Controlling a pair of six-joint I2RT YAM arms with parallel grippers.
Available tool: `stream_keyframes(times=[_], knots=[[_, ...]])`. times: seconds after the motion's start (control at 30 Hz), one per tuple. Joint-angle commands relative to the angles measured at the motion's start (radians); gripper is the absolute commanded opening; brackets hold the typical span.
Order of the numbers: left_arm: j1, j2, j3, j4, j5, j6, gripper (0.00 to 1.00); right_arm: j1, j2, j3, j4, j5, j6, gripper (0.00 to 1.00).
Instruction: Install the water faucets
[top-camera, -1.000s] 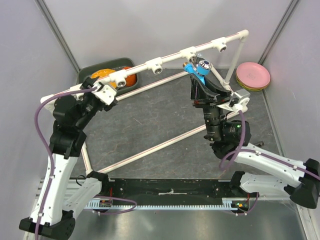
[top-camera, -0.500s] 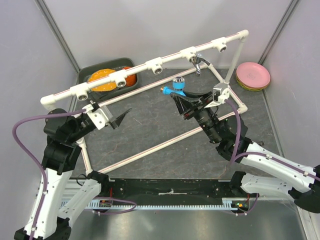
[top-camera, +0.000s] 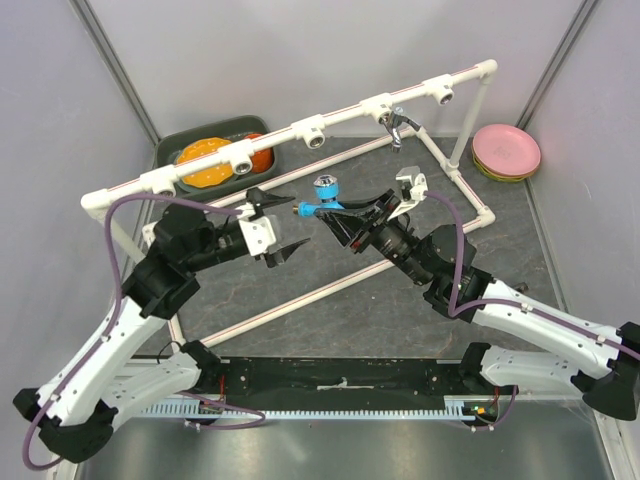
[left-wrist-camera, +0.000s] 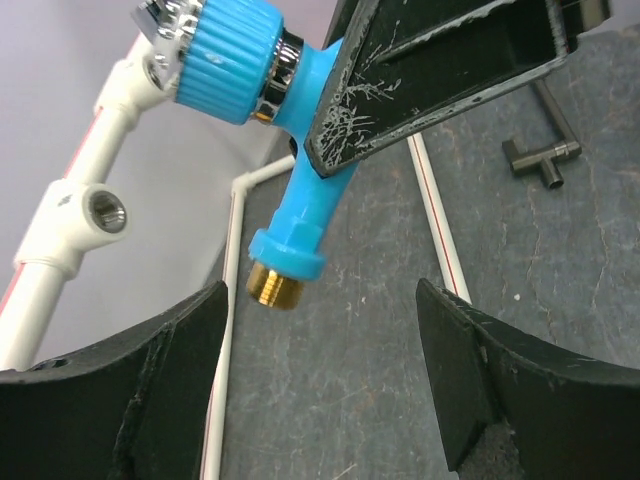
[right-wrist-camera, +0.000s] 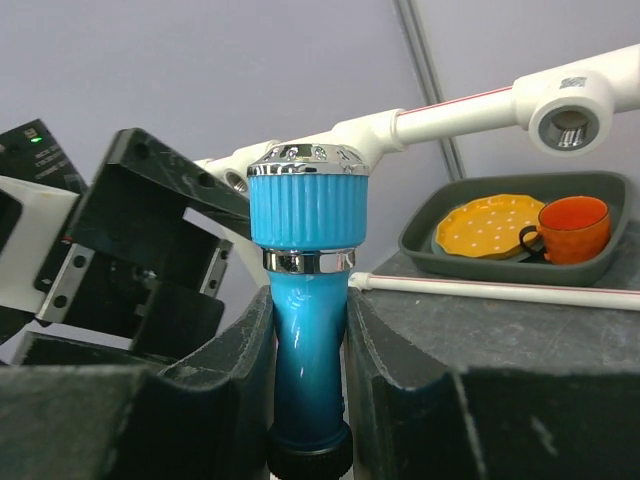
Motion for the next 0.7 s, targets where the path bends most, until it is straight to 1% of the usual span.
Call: stream_keyframes(times=[0.0, 0.17, 0.23, 0.3, 0.4, 0.43, 0.47, 0.5, 0.57, 0.6, 0.67], knots=[[-0.068, 0.034, 0.027, 0.014, -0.125, 0.064, 0.83, 0.000, 0.005, 0.042, 0.036, -0.060, 0.056, 0.00], [-0.128, 0.074, 0.038, 0.017, -0.268, 0.107, 0.81, 0.001, 0.020, 0.042, 0.045, -0.104, 0.081, 0.00], [-0.142, 0.074, 0.038, 0.022, -0.300, 0.124, 0.79, 0.001, 0.023, 0.042, 0.042, -0.112, 0.085, 0.00], [-0.146, 0.074, 0.039, 0.025, -0.302, 0.135, 0.76, 0.000, 0.023, 0.042, 0.034, -0.112, 0.088, 0.00], [-0.155, 0.074, 0.036, 0.021, -0.302, 0.150, 0.65, 0.000, 0.023, 0.046, 0.023, -0.112, 0.088, 0.00], [-0.157, 0.074, 0.036, 0.017, -0.299, 0.155, 0.55, 0.000, 0.025, 0.048, 0.019, -0.113, 0.090, 0.00], [-0.155, 0.074, 0.032, 0.016, -0.296, 0.158, 0.50, 0.000, 0.025, 0.050, 0.013, -0.112, 0.087, 0.00], [-0.157, 0.071, 0.030, 0.010, -0.292, 0.160, 0.40, 0.000, 0.023, 0.053, 0.006, -0.112, 0.087, 0.00], [-0.157, 0.067, 0.019, 0.008, -0.289, 0.164, 0.31, 0.001, 0.025, 0.057, -0.007, -0.113, 0.087, 0.00], [-0.157, 0.065, 0.019, 0.010, -0.288, 0.164, 0.18, 0.000, 0.028, 0.062, -0.015, -0.113, 0.087, 0.00], [-0.159, 0.059, 0.016, 0.004, -0.282, 0.167, 0.06, 0.001, 0.029, 0.077, -0.046, -0.113, 0.084, 0.00]])
